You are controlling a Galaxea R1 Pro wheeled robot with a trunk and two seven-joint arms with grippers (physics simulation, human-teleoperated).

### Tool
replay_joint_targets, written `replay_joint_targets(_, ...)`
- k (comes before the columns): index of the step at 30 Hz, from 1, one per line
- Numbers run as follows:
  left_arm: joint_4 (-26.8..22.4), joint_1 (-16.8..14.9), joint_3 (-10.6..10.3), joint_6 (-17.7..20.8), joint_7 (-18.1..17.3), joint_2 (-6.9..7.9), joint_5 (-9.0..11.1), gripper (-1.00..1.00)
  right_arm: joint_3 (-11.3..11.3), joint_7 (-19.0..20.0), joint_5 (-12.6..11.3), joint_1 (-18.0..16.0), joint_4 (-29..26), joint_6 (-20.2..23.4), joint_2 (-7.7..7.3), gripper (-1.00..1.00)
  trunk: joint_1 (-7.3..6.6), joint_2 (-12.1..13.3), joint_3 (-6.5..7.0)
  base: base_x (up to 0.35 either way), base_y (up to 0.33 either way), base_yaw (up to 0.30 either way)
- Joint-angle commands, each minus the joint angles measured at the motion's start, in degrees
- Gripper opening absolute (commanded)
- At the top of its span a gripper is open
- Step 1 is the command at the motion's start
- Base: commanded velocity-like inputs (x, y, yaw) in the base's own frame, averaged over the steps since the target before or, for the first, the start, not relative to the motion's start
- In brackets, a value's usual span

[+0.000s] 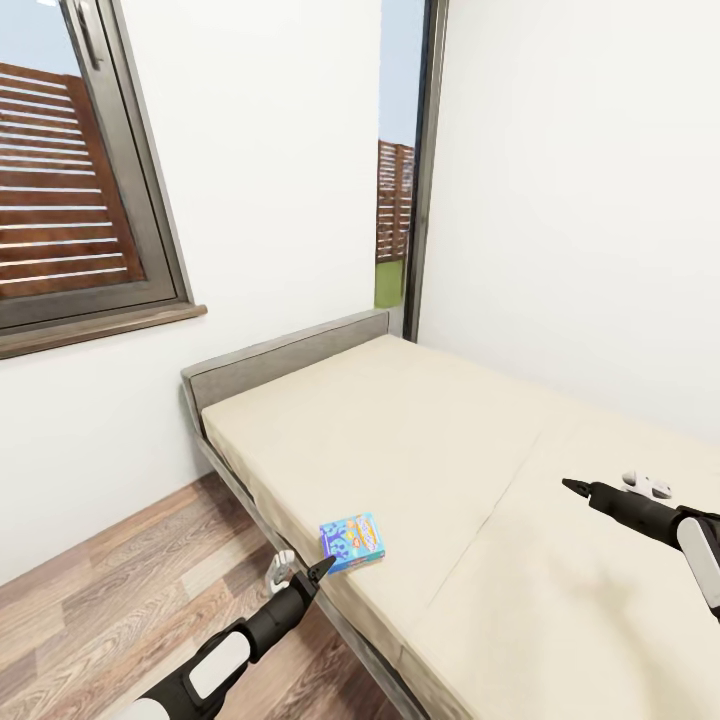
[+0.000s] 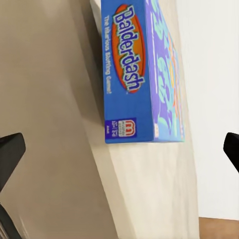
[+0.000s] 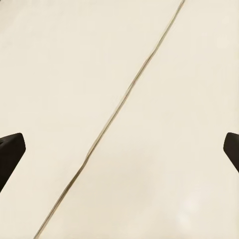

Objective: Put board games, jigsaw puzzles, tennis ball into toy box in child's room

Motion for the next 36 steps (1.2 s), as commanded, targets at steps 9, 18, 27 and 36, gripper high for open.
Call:
replay_joint_targets(9,-0.3,-0.04,-0.21,0.44,-0.1,-0.01,0.59,1.0,-0.12,0.17,-0.06,-0.04,-0.03,0.35,0.01,1.0,-0.01,-0.02,-0.05,0.0,0.0,0.0)
replay_joint_targets(18,-0.4,-0.04,-0.16,0.45,-0.07,-0.08,0.59,1.0,-0.12,0.17,-0.06,-0.04,-0.03,0.35,0.01,1.0,-0.01,-0.02,-0.05,0.0,0.0,-0.015)
replay_joint_targets(27,-0.54,-0.04,-0.13,0.45,-0.07,-0.09,0.59,1.0,-0.12,0.17,-0.06,-0.04,-0.03,0.35,0.01,1.0,-0.01,-0.02,-0.05,0.0,0.0,-0.135)
replay_joint_targets(36,-1.7,-0.04,-0.06,0.45,-0.06,-0.05,0.65,1.0,-0.12,0.17,-0.08,-0.04,-0.03,0.35,0.01,1.0,-0.01,-0.02,-0.05,0.0,0.0,-0.064)
